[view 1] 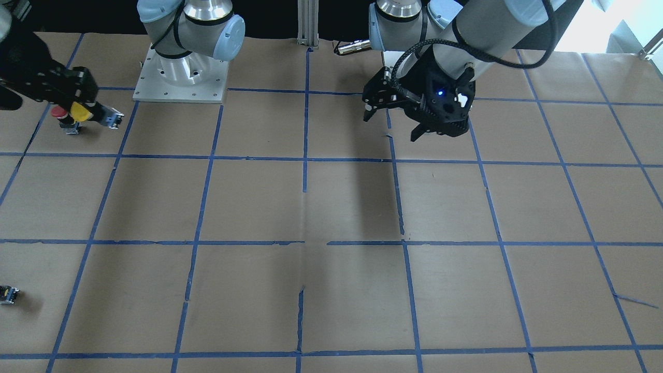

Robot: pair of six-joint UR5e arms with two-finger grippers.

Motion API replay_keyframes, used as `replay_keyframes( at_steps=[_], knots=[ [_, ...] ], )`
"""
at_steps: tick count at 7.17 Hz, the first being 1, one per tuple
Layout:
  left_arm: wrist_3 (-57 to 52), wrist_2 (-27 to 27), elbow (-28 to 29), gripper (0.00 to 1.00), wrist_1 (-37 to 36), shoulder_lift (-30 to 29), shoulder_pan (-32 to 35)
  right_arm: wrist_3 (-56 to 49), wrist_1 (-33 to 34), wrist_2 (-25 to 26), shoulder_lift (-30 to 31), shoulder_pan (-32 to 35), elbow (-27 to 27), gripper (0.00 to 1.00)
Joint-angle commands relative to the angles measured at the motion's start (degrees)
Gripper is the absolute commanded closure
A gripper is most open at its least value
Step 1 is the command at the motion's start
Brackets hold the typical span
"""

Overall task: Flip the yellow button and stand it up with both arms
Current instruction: 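Lower the button upright onto the table with the right gripper and release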

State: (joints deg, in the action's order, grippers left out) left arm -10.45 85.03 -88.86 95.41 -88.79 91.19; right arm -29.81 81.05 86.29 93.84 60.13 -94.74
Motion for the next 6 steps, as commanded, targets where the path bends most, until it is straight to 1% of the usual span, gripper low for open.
replay_keyframes(
  at_steps=[1,2,3,4,5,6],
  knots=[
    [6.71,11.88,1.76,0.00,1.00,1.51,0.04,-21.78,14.49,0.28,-0.23,-9.31,-7.09,0.87],
    [11.29,12.17,1.32,0.00,-0.04,1.08,0.39,-23.61,20.40,0.29,-0.32,-9.33,-9.74,0.87],
    [15.60,11.92,0.71,0.00,-3.01,0.82,1.18,-25.37,23.59,0.29,-1.54,-9.42,-11.68,0.88],
    [22.69,8.69,0.61,0.00,-5.04,1.34,2.49,-29.30,26.49,0.20,-2.42,-10.29,-12.48,0.88],
    [23.98,8.23,0.09,0.00,-5.15,1.69,3.55,-32.38,26.87,-1.02,-3.48,-12.91,-12.57,0.88],
    [23.82,8.13,0.35,0.00,-5.32,1.43,3.82,-36.50,29.14,-2.86,-6.45,-14.24,-12.66,0.88]
  ],
)
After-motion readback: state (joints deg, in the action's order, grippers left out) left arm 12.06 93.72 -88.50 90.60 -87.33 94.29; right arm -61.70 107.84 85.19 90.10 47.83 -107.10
